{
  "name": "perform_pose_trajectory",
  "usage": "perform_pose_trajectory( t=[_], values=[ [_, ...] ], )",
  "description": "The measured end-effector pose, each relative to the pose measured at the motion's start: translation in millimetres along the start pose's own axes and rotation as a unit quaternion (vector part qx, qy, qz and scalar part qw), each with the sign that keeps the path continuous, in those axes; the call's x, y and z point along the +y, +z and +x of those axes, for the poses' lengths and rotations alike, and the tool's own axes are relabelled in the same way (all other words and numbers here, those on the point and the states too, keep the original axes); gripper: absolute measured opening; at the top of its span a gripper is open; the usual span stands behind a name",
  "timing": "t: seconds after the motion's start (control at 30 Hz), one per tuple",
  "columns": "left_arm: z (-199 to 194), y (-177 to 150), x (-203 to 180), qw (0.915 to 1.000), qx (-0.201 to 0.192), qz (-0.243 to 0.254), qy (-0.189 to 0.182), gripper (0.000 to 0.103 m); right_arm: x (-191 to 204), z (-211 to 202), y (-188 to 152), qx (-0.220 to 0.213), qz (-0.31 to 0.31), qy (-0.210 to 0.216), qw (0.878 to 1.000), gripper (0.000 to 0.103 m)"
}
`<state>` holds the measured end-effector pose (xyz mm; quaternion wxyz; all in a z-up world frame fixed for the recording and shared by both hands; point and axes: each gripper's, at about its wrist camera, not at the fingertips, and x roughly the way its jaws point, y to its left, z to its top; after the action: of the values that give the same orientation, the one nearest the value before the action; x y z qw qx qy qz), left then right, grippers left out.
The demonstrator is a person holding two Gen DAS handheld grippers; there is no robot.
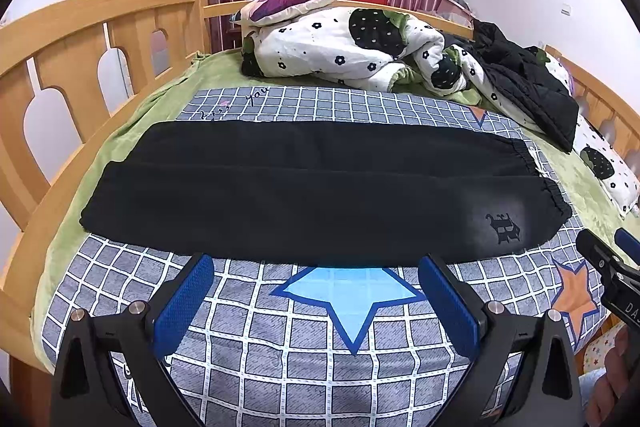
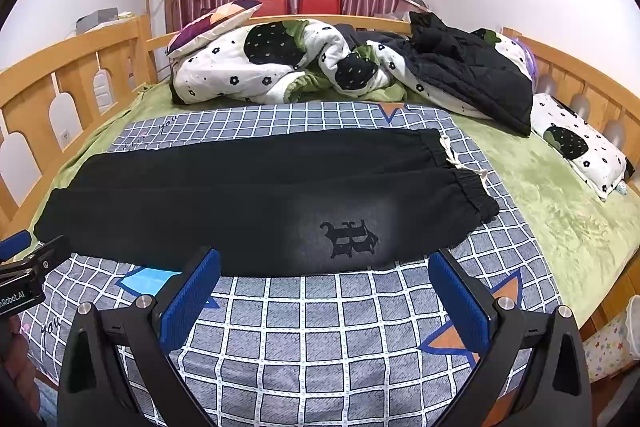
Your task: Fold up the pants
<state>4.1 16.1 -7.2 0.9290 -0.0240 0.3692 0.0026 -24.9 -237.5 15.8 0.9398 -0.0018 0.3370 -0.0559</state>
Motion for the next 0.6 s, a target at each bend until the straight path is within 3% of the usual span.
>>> perform_pose_trajectory(
  t=[0.6],
  values=[
    [-0.4,-0.3,2.8,1.0,-0.001,-0.007,0.001,0.103,1.6,-1.3,0.3,0.0,-0.003,0.0,1.0,0.102]
  ],
)
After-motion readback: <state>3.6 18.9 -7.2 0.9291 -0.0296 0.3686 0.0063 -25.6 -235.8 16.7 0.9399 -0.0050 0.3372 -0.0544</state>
